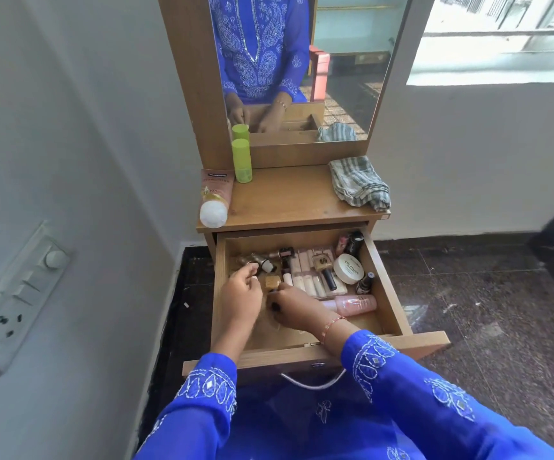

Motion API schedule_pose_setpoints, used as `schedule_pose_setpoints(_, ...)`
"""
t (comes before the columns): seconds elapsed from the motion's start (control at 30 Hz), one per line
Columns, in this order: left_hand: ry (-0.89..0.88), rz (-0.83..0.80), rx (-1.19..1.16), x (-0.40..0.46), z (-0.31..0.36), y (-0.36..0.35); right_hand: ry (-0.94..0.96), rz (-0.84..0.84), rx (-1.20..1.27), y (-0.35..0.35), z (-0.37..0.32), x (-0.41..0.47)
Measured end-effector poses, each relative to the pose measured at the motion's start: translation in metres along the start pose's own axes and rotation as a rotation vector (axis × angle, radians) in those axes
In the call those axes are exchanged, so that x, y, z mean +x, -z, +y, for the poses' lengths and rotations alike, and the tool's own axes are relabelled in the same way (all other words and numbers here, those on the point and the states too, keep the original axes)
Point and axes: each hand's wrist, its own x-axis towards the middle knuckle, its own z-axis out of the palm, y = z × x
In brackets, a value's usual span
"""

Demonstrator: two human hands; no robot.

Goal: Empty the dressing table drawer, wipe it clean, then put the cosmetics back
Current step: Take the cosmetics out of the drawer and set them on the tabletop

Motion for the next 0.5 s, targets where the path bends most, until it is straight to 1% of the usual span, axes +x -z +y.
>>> schedule_pose_setpoints(0.1, -0.006, -0.02, -0.005, 0.0, -0.001, -0.003, -0.023, 0.065, 0.037, 0.0, 0.006, 0.001)
schedule_pose_setpoints(0.2, -0.04, -0.073, 0.04, -0.002, -0.004, -0.004, -0.03, 0.204, 0.118, 0.002, 0.008, 0.001)
schedule_pose_setpoints(0.33, -0.107, -0.184, 0.115, -0.003, -0.006, -0.004, -0.054, 0.436, 0.33, 0.01, 0.005, -0.002)
schedule_pose_setpoints(0.43, -0.175, -0.233, 0.157, -0.004, -0.004, -0.003, -0.067, 0.543, 0.495, 0.015, 0.003, -0.004)
schedule_pose_setpoints(0.5, -0.204, -0.218, 0.15, -0.004, -0.005, -0.002, -0.099, 0.588, 0.608, 0.019, -0.001, -0.003)
